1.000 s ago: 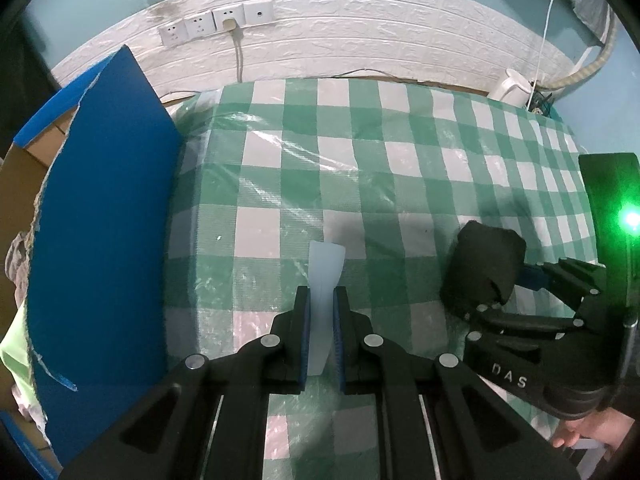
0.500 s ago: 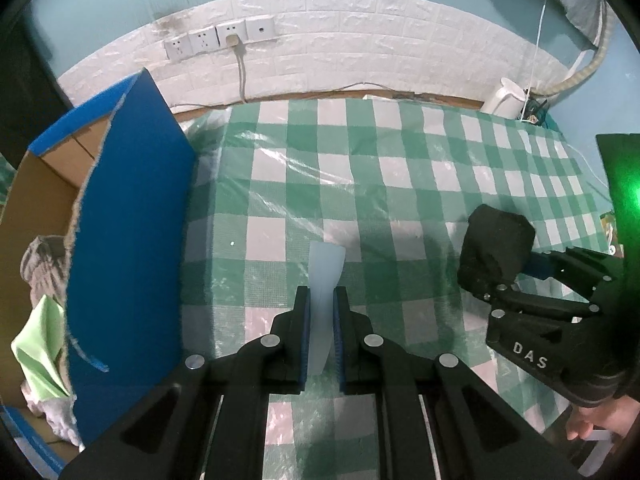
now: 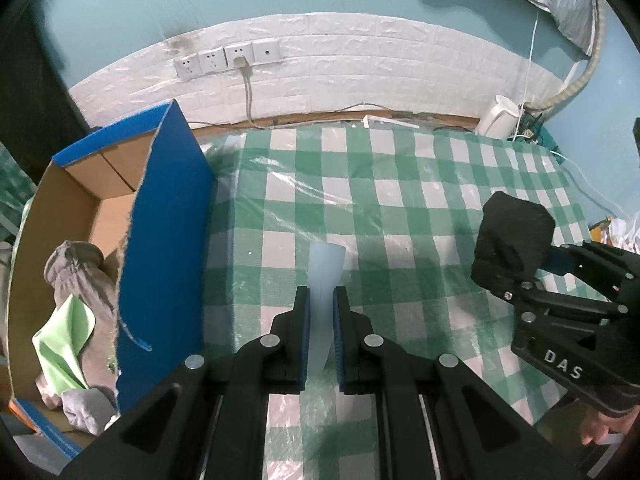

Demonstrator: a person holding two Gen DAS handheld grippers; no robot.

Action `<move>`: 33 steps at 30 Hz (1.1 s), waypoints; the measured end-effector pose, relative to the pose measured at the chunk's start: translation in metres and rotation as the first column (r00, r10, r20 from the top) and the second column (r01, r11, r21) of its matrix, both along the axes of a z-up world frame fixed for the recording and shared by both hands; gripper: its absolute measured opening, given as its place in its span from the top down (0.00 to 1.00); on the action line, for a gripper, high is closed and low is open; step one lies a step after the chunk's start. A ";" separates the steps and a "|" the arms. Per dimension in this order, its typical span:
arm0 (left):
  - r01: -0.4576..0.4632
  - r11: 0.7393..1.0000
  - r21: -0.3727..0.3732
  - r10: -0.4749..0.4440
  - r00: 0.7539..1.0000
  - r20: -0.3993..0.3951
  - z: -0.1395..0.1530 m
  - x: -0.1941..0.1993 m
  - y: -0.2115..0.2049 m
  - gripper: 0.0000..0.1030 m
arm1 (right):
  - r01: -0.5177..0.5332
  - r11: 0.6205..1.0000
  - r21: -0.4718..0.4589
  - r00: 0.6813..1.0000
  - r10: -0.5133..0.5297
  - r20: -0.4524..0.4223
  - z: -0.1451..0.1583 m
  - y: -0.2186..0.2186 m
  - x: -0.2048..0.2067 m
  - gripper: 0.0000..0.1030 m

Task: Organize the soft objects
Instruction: 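Lift the foam tube with the left tool while the right tool lifts the sponge toward the box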

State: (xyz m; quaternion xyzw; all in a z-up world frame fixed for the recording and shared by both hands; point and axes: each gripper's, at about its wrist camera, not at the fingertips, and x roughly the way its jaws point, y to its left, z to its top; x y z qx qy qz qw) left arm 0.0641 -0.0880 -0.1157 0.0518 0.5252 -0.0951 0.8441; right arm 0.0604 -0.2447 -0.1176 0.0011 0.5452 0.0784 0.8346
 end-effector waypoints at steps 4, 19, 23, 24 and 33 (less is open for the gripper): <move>-0.004 1.000 0.001 0.004 1.000 0.012 0.006 -0.004 0.003 0.90 | -0.009 1.000 0.005 1.000 0.008 0.028 0.014 0.002 -0.006 0.58; -0.031 1.000 -0.001 0.031 0.998 0.056 0.028 -0.018 0.017 0.90 | -0.053 0.998 0.026 0.994 0.050 0.094 0.046 0.022 -0.014 0.58; -0.043 0.999 -0.007 0.044 0.997 0.070 0.036 -0.020 0.025 0.90 | -0.072 0.997 0.030 0.992 0.068 0.106 0.053 0.031 -0.013 0.58; -0.048 0.999 -0.007 0.049 0.996 0.075 0.038 -0.021 0.027 0.90 | -0.077 0.997 0.030 0.991 0.073 0.110 0.054 0.034 -0.013 0.58; -0.095 0.995 -0.018 0.096 0.991 0.089 0.049 -0.025 0.052 0.90 | -0.126 0.991 0.034 0.984 0.121 0.132 0.066 0.061 -0.008 0.58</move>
